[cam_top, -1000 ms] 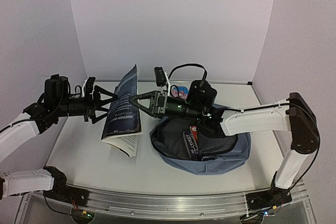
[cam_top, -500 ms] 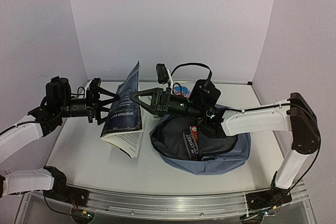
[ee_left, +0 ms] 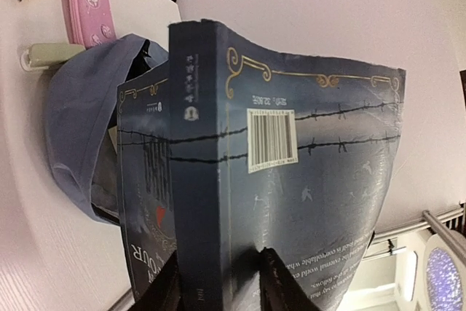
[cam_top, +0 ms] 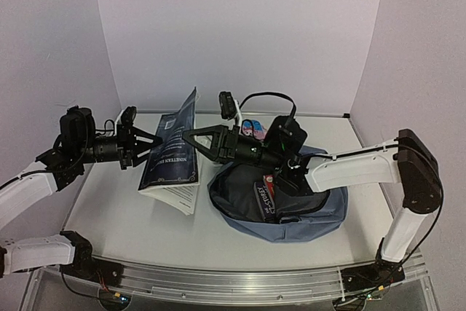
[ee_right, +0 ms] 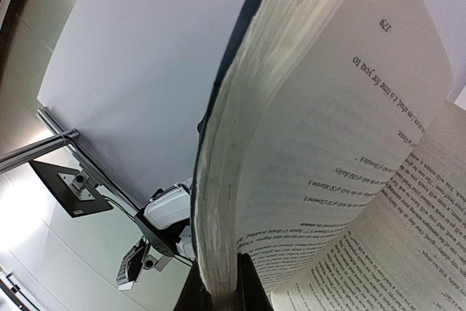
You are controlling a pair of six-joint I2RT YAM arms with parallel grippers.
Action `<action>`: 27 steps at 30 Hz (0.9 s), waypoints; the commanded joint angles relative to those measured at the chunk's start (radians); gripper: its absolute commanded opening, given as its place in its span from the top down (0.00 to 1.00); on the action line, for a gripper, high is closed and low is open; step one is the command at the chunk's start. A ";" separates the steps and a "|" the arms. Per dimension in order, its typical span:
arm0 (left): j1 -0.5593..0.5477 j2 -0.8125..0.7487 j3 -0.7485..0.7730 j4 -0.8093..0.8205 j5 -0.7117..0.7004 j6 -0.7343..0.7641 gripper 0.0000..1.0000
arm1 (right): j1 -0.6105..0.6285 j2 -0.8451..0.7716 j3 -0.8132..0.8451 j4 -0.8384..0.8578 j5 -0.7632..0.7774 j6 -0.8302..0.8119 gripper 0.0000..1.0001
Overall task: Pack the student bag
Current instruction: Pick up the book from the center of the board.
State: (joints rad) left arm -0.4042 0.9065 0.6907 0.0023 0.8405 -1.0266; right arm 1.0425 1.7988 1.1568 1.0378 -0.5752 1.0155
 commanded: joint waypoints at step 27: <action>-0.050 0.165 0.185 -0.356 0.007 0.387 1.00 | -0.139 -0.419 -0.327 -0.478 0.396 -0.411 0.02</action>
State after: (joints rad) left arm -0.4171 1.0254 0.7919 -0.3937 0.7565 -0.7114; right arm 0.9540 1.4753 0.8571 0.7066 -0.1970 0.7513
